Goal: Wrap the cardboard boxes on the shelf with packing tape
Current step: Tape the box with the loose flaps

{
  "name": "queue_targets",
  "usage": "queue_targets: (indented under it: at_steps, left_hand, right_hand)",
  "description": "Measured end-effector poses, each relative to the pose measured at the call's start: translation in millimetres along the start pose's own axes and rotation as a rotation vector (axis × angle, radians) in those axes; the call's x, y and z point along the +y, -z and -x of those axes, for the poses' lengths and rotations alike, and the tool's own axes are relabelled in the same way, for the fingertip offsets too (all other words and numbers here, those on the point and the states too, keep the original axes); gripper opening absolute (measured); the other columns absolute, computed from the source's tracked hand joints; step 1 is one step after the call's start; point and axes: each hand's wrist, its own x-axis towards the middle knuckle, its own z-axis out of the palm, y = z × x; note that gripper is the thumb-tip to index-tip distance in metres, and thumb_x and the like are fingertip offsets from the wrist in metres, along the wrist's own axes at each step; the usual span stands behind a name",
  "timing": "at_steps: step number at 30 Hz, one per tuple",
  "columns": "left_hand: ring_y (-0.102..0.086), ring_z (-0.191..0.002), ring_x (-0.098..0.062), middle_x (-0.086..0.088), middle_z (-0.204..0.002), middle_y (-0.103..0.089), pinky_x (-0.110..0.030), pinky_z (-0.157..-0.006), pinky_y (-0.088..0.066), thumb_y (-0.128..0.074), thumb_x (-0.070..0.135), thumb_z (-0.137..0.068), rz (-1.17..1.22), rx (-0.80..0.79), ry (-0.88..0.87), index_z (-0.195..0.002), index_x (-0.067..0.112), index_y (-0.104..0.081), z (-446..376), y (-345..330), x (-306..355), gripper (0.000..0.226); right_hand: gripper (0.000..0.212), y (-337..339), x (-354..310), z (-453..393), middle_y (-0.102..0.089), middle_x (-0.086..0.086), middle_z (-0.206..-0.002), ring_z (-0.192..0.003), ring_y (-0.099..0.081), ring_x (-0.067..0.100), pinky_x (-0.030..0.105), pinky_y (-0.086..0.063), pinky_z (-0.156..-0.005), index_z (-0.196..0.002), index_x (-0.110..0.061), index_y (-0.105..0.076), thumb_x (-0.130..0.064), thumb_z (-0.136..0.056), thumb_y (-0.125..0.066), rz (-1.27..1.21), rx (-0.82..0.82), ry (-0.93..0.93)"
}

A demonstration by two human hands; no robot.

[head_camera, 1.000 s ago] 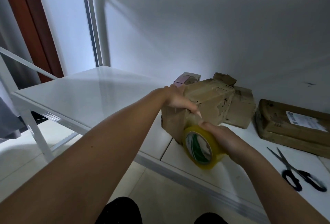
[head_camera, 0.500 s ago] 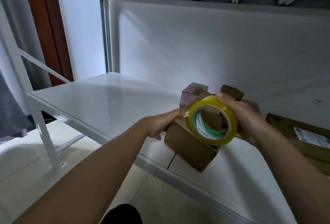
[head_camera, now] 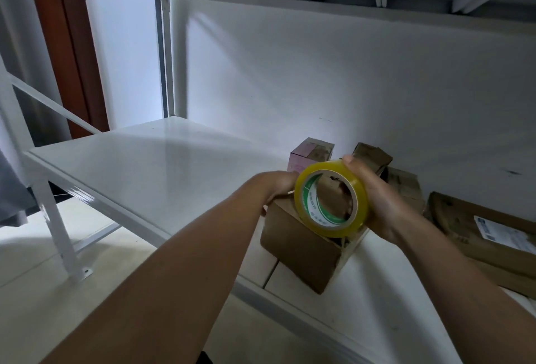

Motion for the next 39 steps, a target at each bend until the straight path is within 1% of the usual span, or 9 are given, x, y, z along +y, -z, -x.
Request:
queue_targets:
  at_steps: [5, 7, 15, 19, 22, 28, 32, 36, 39]
  left_hand:
    - [-0.056, -0.081, -0.021, -0.010, -0.111, -0.061, -0.022, -0.054, -0.050, -0.039, 0.032, -0.102, -0.050, 0.002, -0.081, -0.136, 0.011, -0.046, 1.7, -10.1, -1.2, 0.040]
    - [-0.054, -0.094, -0.024, -0.015, -0.132, -0.052, -0.026, -0.065, -0.045, -0.033, 0.029, -0.104, -0.182, 0.056, -0.113, -0.142, 0.011, -0.037, 1.4, -9.7, -1.5, 0.043]
    - [-0.043, -0.067, -0.011, -0.016, -0.125, -0.055, -0.020, -0.056, -0.035, -0.033, 0.027, -0.104, -0.246, 0.089, -0.163, -0.130, 0.009, -0.049, -2.9, -10.6, -6.7, 0.036]
    - [-0.056, -0.102, -0.027, -0.017, -0.130, -0.055, -0.035, -0.086, -0.044, -0.036, 0.025, -0.103, -0.301, 0.124, -0.149, -0.127, 0.006, -0.053, -10.3, -11.0, -12.4, 0.034]
    - [-0.054, -0.113, -0.032, -0.016, -0.125, -0.057, -0.038, -0.093, -0.043, -0.041, 0.022, -0.101, -0.318, 0.166, -0.129, -0.123, 0.005, -0.056, -18.5, -10.8, -17.1, 0.031]
    - [-0.056, -0.109, -0.032, -0.014, -0.116, -0.061, -0.045, -0.101, -0.044, -0.048, 0.026, -0.097, -0.441, 0.254, -0.153, -0.107, 0.010, -0.060, -32.9, -12.0, -22.2, 0.021]
    - [-0.055, -0.111, -0.032, -0.014, -0.121, -0.059, -0.047, -0.102, -0.042, -0.041, 0.035, -0.099, -0.541, 0.264, -0.124, -0.116, 0.009, -0.060, -37.5, -12.2, -20.6, 0.037]
    - [-0.041, -0.131, -0.034, -0.015, -0.143, -0.045, -0.049, -0.109, -0.032, -0.011, 0.056, -0.099, -0.574, 0.291, -0.061, -0.138, 0.010, -0.047, -40.7, -12.6, -17.9, 0.071]
    - [-0.036, -0.135, -0.034, -0.016, -0.148, -0.039, -0.049, -0.111, -0.028, -0.007, 0.058, -0.098, -0.611, 0.289, -0.050, -0.143, 0.010, -0.042, -41.5, -13.3, -16.4, 0.074]
  right_hand:
    - [0.043, 3.8, 1.4, -9.3, -0.069, -0.002, -0.063, -0.057, -0.066, 0.009, 0.024, -0.051, -0.052, -0.064, -0.025, -0.073, -0.065, -0.068, -0.059, -0.006, -0.042, -0.005]
    - [0.046, 5.1, 1.5, -14.6, -0.064, -0.002, -0.057, -0.048, -0.060, 0.009, 0.024, -0.050, -0.049, -0.055, -0.023, -0.070, -0.062, -0.074, -0.058, -0.003, -0.041, -0.021]
    - [0.049, 3.0, 3.0, -17.8, -0.062, -0.003, -0.053, -0.041, -0.055, 0.007, 0.019, -0.047, -0.043, -0.056, -0.021, -0.069, -0.066, -0.067, -0.054, -0.019, -0.068, 0.007]
    - [0.050, -4.1, 22.4, -14.8, -0.064, -0.006, -0.055, -0.048, -0.060, 0.005, 0.018, -0.048, -0.046, -0.079, -0.020, -0.069, -0.065, -0.068, -0.050, -0.243, -0.091, 0.047]
    - [0.051, -7.8, 26.7, -14.1, -0.058, -0.003, -0.049, -0.044, -0.057, 0.008, 0.021, -0.048, -0.047, -0.074, -0.020, -0.069, -0.066, -0.072, -0.047, -0.283, -0.101, 0.076]
    - [0.053, 1.9, 0.9, -17.1, -0.071, 0.003, -0.069, -0.060, -0.068, 0.017, 0.028, -0.055, -0.060, -0.071, -0.024, -0.075, -0.071, -0.074, -0.052, 0.031, -0.110, -0.013]
    - [0.043, 14.7, -21.8, -20.0, -0.075, 0.003, -0.084, -0.071, -0.072, 0.018, 0.031, -0.057, -0.066, -0.096, -0.025, -0.070, -0.063, -0.084, -0.052, 0.268, -0.200, -0.032]
    - [0.050, 42.2, -37.2, -13.0, -0.075, 0.005, -0.084, -0.073, -0.073, 0.022, 0.031, -0.058, -0.057, -0.088, -0.024, -0.076, -0.066, -0.065, -0.061, 0.487, -0.299, -0.159]
    - [0.060, 71.4, -29.6, -2.6, -0.073, 0.002, -0.103, -0.095, -0.070, 0.020, 0.036, -0.056, -0.082, -0.115, -0.021, -0.067, -0.063, -0.073, -0.056, 0.586, -0.439, -0.294]
